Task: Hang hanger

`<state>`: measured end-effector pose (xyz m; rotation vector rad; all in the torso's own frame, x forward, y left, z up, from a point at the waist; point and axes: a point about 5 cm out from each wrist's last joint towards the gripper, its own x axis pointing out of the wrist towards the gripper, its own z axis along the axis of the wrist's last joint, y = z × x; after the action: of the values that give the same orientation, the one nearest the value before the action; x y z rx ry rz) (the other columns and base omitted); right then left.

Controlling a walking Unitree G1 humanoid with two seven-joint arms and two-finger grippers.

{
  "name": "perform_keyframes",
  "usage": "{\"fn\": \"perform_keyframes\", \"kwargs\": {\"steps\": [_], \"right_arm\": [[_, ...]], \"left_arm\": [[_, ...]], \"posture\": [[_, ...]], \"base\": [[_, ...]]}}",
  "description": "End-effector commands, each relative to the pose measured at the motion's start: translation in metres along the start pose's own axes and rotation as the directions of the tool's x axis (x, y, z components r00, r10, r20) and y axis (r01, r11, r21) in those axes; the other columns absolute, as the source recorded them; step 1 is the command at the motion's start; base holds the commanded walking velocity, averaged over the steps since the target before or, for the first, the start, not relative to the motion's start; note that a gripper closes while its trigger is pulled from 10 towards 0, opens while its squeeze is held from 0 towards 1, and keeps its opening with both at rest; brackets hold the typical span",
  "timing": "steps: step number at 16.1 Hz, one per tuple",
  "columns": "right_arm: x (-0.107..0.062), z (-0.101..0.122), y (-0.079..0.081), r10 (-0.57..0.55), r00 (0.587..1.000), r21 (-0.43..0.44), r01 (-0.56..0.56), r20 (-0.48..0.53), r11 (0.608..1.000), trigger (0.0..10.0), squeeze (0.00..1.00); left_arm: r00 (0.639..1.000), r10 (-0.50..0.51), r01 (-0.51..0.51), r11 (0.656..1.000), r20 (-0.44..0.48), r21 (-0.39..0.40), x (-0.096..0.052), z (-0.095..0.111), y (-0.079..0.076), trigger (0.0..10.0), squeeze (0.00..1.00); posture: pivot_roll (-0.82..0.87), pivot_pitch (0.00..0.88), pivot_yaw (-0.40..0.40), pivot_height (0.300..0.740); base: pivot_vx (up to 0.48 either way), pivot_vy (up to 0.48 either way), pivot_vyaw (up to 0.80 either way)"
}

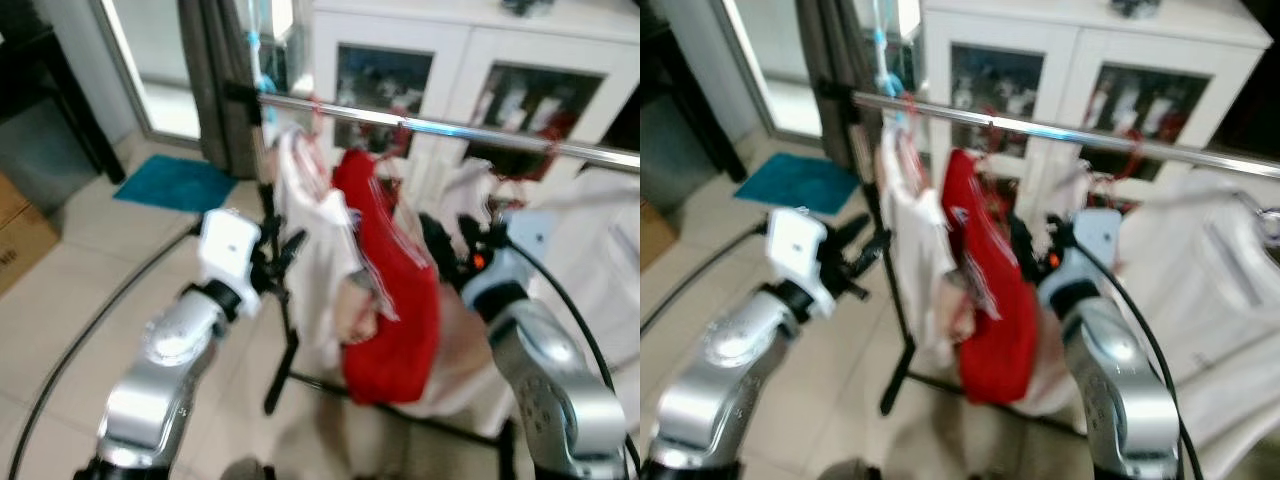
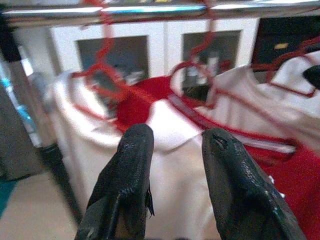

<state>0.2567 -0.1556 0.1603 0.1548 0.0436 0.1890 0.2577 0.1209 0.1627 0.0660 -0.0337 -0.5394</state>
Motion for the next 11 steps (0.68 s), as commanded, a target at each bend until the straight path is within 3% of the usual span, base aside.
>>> {"fn": "perform_keyframes", "kwargs": {"steps": [1, 2, 6, 9, 11], "right_arm": [[0.001, 0.002, 0.003, 0.003, 1.0, -0.002, -0.003, 0.02, 1.0, 10.0, 1.0], [0.002, 0.002, 0.003, -0.001, 1.0, 0.0, 0.001, 0.02, 1.0, 10.0, 1.0], [0.01, 0.006, 0.002, -0.04, 0.999, -0.019, 0.04, 0.03, 0.999, 10.0, 1.0], [0.027, 0.013, -0.003, -0.109, 0.993, -0.037, 0.11, 0.042, 0.993, 10.0, 1.0], [0.048, 0.027, -0.009, -0.18, 0.982, -0.079, 0.185, 0.063, 0.98, 10.0, 1.0]], "left_arm": [[1.0, 0.028, -0.028, 0.999, -0.011, 0.03, -0.001, -0.001, 0.006, 10.0, 0.0], [1.0, 0.029, -0.029, 0.999, -0.012, 0.033, -0.001, -0.001, 0.007, 10.0, 0.0], [0.999, 0.01, -0.009, 0.999, -0.043, 0.038, -0.005, -0.006, 0.005, 10.0, 0.0], [0.996, -0.069, 0.073, 0.995, -0.057, 0.075, -0.005, -0.007, 0.0, 10.0, 0.0], [0.987, -0.144, 0.149, 0.986, -0.067, 0.071, -0.006, -0.006, -0.001, 10.0, 0.0]], "posture": [[0.11, 0.039, 0.003, 0.74], [0.11, 0.042, 0.002, 0.74], [0.11, 0.045, 0.007, 0.74], [0.11, 0.037, 0.009, 0.74], [0.12, 0.033, 0.006, 0.74]], "base": [[0.0, -0.446, 0.0], [0.0, -0.416, 0.0], [0.0, 0.0, 0.0], [0.0, 0.0, 0.0], [0.0, 0.0, 0.0]]}}
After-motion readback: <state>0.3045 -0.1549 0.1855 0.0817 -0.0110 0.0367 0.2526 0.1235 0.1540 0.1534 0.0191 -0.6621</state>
